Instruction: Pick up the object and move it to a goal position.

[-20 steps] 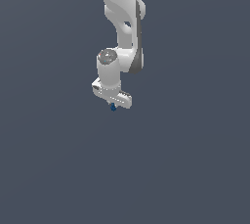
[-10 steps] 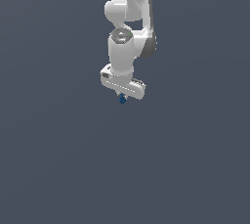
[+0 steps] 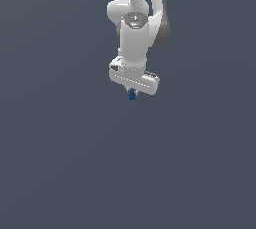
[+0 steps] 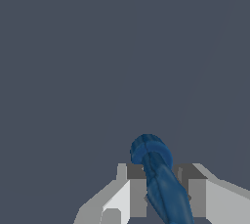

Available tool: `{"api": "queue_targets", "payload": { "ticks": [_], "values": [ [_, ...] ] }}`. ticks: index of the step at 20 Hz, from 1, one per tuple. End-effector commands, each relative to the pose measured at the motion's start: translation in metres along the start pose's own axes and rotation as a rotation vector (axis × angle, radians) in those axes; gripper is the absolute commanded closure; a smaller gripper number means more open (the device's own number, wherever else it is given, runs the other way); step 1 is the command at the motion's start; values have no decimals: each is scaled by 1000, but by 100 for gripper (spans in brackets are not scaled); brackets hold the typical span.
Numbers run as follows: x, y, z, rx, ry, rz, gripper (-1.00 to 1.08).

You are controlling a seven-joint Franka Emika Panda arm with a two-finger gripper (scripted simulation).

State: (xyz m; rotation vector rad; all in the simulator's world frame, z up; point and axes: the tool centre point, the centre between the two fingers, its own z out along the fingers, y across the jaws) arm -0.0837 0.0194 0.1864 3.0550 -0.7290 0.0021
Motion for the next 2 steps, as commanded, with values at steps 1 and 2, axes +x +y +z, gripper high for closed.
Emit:
{"api": "queue_targets", "payload": {
  "ticks": [1, 2],
  "values": [
    [-1, -2, -3, 0, -1, 1, 108],
    [-1, -2, -4, 0, -1, 1, 108]
  ]
}}
